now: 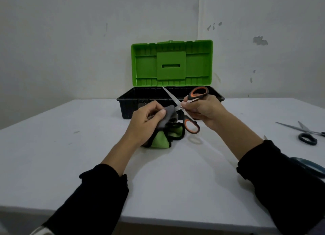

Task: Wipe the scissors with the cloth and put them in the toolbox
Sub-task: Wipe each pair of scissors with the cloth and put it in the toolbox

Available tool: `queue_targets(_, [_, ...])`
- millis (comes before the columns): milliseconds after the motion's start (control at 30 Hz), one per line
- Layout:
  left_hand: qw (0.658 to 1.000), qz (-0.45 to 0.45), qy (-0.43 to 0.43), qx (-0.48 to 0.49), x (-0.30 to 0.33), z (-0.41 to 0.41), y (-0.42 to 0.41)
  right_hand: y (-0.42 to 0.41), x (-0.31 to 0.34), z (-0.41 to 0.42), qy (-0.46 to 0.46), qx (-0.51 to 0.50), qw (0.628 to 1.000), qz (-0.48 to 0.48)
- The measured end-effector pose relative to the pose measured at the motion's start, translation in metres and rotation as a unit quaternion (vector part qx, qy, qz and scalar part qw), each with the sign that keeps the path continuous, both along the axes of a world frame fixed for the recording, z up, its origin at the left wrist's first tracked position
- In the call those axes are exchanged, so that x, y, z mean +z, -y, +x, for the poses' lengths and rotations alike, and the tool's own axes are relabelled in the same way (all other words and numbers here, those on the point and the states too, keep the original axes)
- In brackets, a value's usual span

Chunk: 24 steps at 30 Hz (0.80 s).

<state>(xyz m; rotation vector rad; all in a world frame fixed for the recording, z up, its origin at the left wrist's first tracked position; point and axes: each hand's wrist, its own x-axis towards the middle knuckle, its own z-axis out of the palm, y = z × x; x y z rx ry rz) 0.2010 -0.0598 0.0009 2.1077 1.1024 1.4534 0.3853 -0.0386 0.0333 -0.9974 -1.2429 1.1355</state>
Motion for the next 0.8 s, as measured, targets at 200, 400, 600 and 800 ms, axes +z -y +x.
queue_targets(200, [0.992,0.066,-0.041,0.104,0.005,0.001,-0.003,0.003,0.007,0.003,0.020,0.042,0.999,0.029])
queue_targets(400, [0.989,0.073,-0.012,0.129,0.009,-0.001,-0.003,0.005,0.011,0.005,0.096,0.061,0.992,0.054])
queue_targets(600, [0.993,0.050,0.032,0.102,0.006,0.006,-0.002,0.007,0.002,-0.016,0.039,0.026,0.998,0.052])
queue_targets(800, [0.988,0.028,0.083,0.130,0.000,0.004,-0.007,0.009,-0.005,-0.035,0.029,0.039,0.997,0.064])
